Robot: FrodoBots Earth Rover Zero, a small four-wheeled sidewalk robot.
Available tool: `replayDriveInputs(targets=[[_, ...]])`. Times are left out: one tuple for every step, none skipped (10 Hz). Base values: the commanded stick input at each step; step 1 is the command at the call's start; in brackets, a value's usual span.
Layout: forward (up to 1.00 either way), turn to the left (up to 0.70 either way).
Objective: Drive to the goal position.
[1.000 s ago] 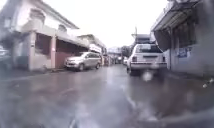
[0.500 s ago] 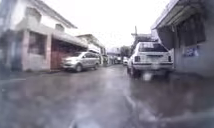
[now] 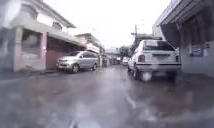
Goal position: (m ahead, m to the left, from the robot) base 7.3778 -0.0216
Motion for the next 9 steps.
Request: replayDriveInputs(targets=[[1.00,-0.22],[1.00,0.00],[1.00,0.00],[1.00,0.00],[1.00,0.00],[1.00,-0.05],[1.00,-0.27],[1.00,-0.26],[1.00,0.00]])
